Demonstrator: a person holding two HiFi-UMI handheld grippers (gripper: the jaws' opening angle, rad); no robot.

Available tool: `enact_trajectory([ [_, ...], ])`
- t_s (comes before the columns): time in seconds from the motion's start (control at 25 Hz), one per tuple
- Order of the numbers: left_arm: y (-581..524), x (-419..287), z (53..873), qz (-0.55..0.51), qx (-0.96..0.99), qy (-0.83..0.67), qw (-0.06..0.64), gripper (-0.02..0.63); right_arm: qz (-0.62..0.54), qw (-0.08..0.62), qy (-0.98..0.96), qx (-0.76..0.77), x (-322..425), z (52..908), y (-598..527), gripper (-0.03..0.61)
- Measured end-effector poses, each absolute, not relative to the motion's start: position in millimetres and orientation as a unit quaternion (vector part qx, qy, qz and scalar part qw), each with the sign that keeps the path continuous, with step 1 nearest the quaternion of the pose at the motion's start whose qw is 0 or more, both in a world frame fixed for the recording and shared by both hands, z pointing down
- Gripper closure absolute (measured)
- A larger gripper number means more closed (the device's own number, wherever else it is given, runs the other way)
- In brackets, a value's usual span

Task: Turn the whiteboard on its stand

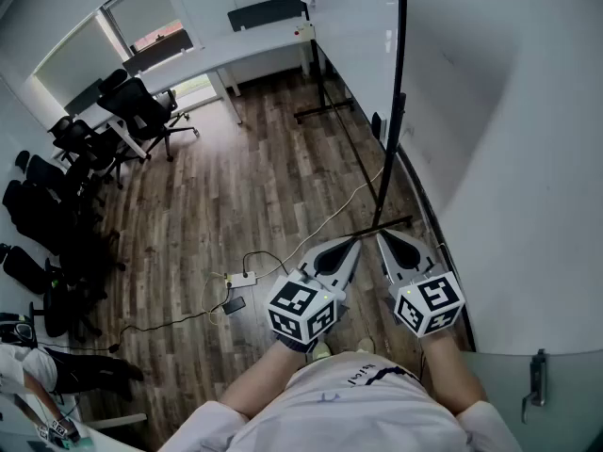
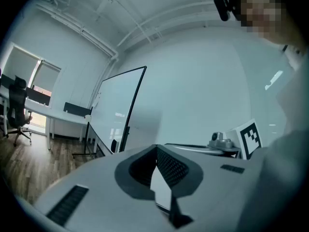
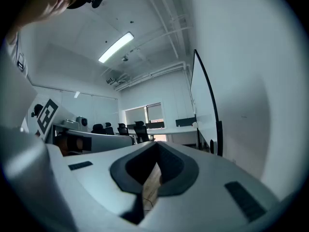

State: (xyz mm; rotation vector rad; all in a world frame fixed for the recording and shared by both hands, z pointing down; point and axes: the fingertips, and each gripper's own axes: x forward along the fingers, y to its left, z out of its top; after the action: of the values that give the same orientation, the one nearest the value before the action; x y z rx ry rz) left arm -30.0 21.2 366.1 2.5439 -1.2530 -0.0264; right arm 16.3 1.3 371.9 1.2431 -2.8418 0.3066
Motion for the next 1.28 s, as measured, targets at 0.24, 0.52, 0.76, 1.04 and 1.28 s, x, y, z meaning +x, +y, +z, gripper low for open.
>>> enact_trajectory([
  [0.24,22,-26,369,-0.009,0.884,-0.441,0.152,0.603,0.098,0.015,-0.912,0.397,21,376,1,0.566],
  [0.52,21,-24,371,-0.008,0.883,-0.444,0.153,0.603,0.108,0.001,-0.917,0.384,23,377,1,0.566],
  [0.76,17,-22,378,-0.005,0.878,-0.452,0.158,0.603,0.112,-0.01,-0.914,0.39,36,381,-3,0.566],
  [1.04,13,2,383,-0.008,0.879,-0.447,0.167,0.603,0.111,-0.011,-0.914,0.389,55,387,-7,0.565],
  [1.28,8,19,389,0.002,0.874,-0.458,0.164,0.602,0.115,-0.014,-0.917,0.383,71,396,-14,0.565],
])
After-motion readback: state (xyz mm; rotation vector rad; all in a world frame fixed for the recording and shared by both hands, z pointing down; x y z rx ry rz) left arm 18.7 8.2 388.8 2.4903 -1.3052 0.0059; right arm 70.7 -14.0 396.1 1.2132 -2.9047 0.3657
